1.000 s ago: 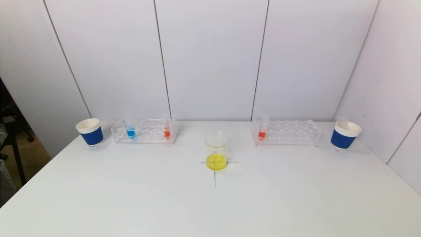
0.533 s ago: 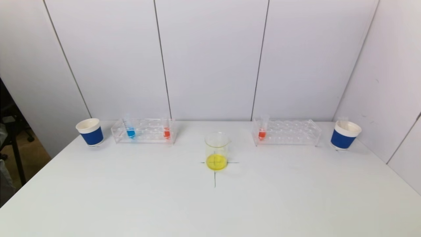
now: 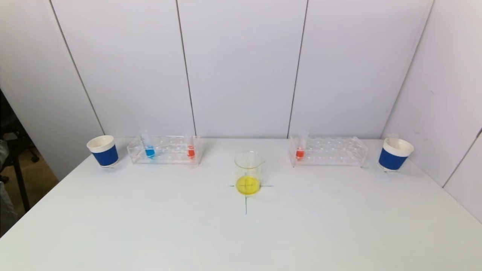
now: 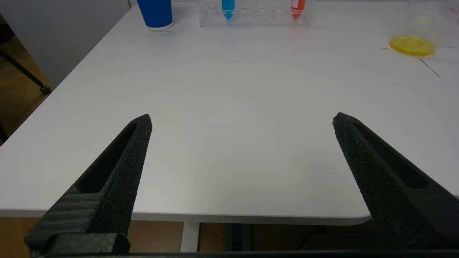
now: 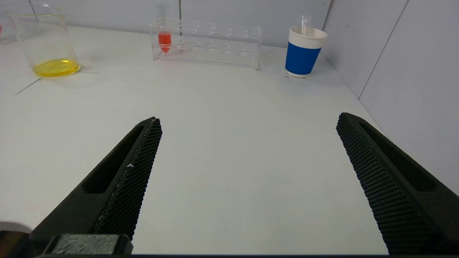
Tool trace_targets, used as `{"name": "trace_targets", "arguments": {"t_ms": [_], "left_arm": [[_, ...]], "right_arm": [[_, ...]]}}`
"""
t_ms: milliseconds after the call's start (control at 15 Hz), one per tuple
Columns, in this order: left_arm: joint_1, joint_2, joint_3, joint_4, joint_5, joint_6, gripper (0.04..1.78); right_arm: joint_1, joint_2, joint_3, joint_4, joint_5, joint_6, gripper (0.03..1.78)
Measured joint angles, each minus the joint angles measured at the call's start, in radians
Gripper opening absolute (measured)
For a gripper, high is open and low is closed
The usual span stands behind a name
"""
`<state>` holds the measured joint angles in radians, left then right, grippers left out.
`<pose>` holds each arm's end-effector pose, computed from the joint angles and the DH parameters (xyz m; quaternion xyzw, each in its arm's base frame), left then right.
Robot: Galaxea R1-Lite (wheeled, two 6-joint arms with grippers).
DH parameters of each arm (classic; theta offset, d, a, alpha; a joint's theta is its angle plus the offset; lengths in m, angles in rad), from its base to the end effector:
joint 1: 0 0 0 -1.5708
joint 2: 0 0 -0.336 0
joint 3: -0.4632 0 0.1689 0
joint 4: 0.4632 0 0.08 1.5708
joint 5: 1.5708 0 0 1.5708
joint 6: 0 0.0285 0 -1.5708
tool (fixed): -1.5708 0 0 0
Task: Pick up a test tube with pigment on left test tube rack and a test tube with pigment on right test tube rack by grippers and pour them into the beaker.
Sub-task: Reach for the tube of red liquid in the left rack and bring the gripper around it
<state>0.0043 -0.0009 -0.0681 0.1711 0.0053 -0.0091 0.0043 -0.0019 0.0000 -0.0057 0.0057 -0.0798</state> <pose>-0.0825 -0.0002 0.0743 -0.0045 0.0510 0.0050 0.9987 -0.0765 -0.0002 0.0759 -0.0399 -0.0040 0.0048 0.9992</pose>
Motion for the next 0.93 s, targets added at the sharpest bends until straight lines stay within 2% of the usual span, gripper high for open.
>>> {"name": "trace_targets", "arguments": {"t_ms": [200,600,933], "left_arm": [[0.0,0.0,0.0,0.0,0.0,0.0,1.76],[0.0,0.0,0.0,0.0,0.0,0.001,1.76],[0.0,0.0,0.0,0.0,-0.002,0.002,1.76]], "right_arm": [[0.0,0.0,0.0,0.0,0.008,-0.009,1.77],[0.0,0.0,0.0,-0.001,-0.006,0.071,1.77],[0.0,0.0,0.0,-0.001,-0.006,0.077,1.77]]}}
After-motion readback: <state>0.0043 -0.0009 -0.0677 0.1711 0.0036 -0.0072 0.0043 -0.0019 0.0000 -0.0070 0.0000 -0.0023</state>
